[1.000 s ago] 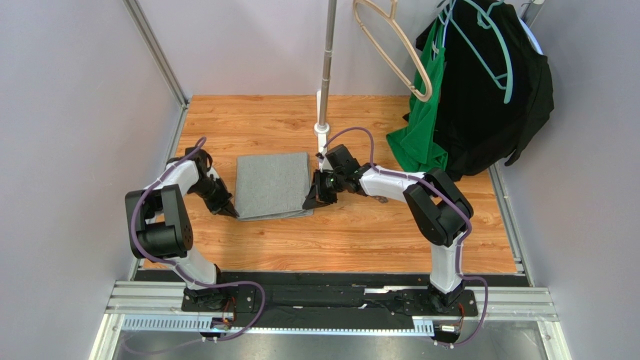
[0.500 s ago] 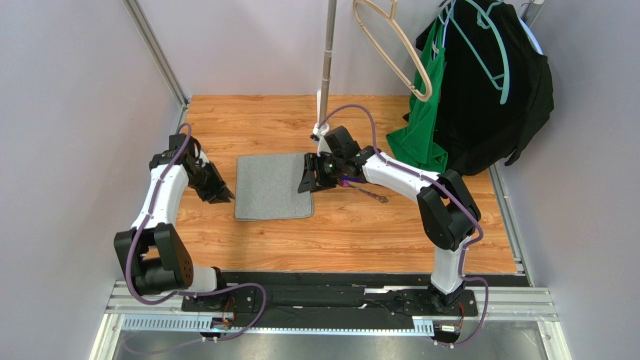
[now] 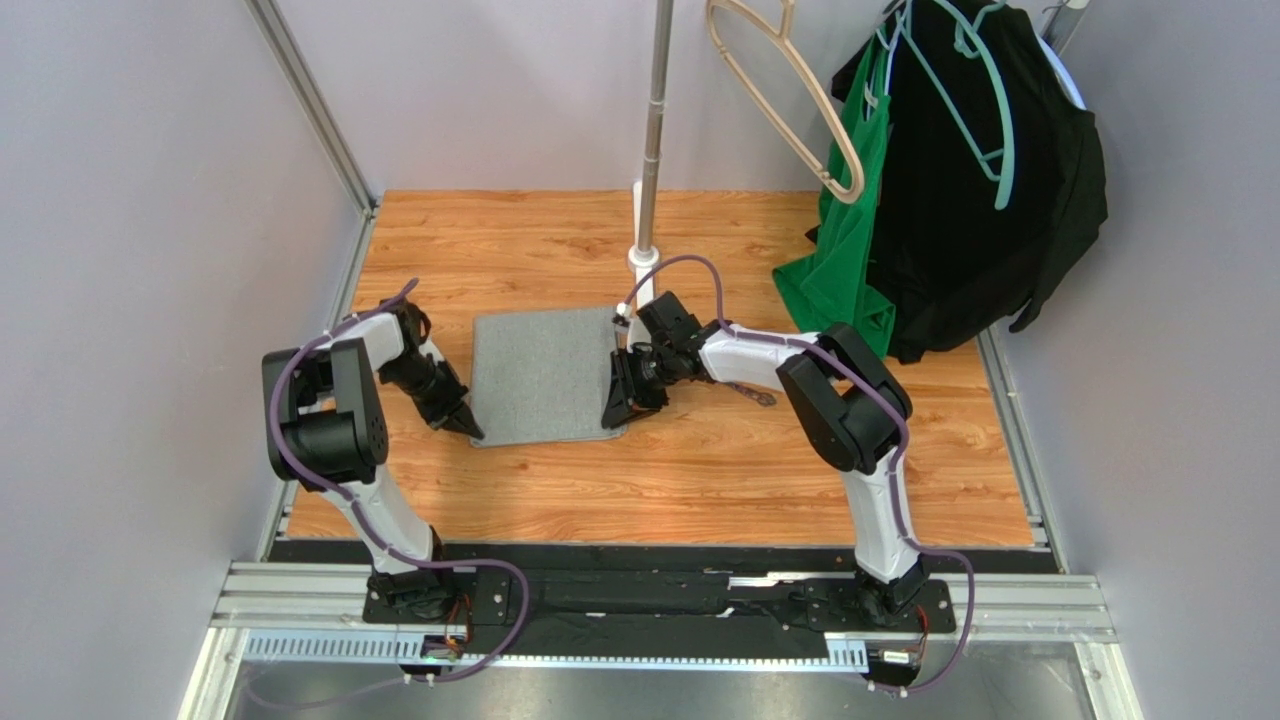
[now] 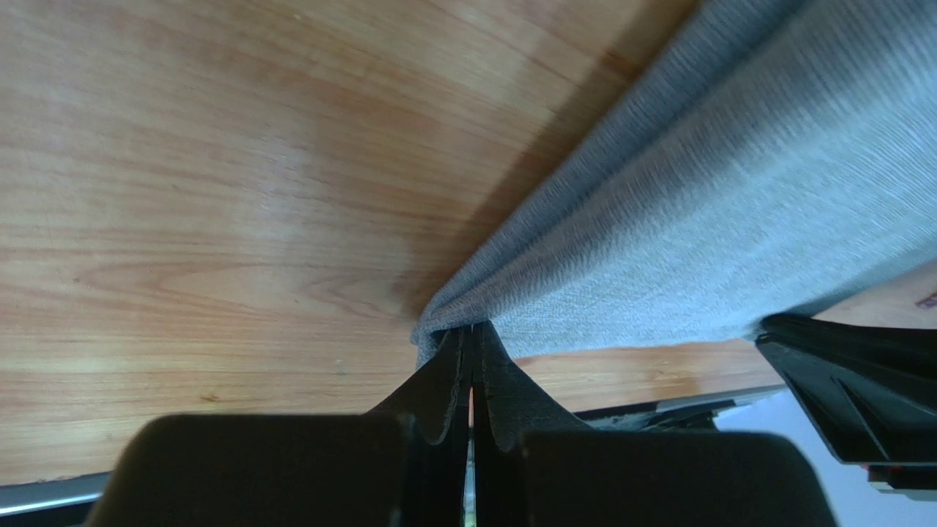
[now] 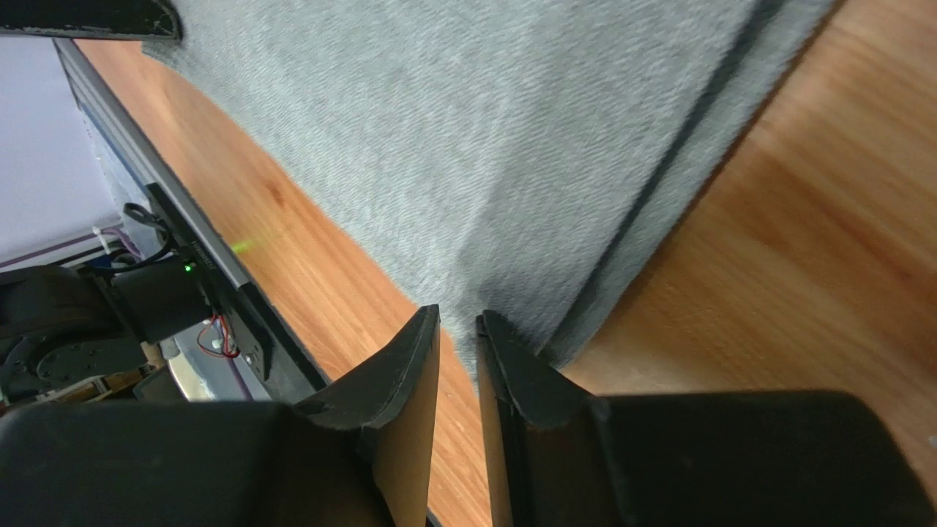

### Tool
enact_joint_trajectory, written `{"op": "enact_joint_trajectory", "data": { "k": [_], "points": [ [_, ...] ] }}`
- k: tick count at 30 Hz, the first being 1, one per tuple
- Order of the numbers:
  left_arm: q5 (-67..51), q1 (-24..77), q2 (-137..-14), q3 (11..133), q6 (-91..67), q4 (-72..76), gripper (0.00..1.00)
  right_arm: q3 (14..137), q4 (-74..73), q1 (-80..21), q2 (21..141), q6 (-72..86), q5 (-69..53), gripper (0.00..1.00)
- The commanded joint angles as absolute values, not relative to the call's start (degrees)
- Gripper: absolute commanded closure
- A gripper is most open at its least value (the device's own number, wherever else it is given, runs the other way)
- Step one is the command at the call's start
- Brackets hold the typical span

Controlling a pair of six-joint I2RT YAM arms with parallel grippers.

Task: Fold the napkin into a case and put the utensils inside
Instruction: Smooth out the square-folded napkin at the center of the board.

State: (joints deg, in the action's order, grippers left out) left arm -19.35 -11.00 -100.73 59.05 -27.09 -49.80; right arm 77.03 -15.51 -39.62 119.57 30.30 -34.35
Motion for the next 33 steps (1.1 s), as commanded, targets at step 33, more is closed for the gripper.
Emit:
{"op": "enact_joint_trajectory", "data": {
  "k": [33],
  "points": [
    [-11.9,-9.7,-105.6,79.5,-25.4,-51.2,0.8,124.2,-31.0,-33.5,137.3,19.7,-23.0,0.47]
  ]
}}
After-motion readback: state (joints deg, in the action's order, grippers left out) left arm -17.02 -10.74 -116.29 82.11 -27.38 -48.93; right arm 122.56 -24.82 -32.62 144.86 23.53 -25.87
